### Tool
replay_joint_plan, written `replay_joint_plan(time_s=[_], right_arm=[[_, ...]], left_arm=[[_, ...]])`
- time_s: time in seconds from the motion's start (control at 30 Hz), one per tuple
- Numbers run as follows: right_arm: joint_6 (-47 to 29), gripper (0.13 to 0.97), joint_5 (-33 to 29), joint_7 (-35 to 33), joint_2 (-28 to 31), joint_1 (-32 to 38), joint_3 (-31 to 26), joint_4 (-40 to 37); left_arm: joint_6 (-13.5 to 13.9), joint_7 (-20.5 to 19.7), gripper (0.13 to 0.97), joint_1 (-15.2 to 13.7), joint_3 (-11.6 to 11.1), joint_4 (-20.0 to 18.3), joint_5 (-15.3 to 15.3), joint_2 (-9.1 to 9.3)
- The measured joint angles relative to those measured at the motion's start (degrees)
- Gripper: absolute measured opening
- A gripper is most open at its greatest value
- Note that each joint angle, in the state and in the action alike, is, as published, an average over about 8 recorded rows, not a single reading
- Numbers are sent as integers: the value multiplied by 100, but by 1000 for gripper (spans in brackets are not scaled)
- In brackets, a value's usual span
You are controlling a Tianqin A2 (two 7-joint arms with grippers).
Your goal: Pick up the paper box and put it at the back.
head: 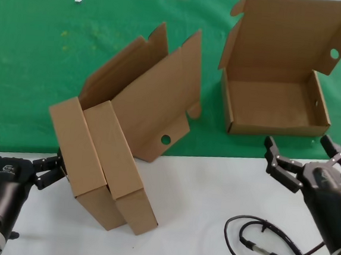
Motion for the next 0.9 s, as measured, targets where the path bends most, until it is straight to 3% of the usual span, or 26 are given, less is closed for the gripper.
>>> replay_joint_plan(time_s=[0.9], right_arm=[[1663,966,-655,1014,546,-634,-981,999]], left_arm=[[0,0,966,0,0,0,-1,0]])
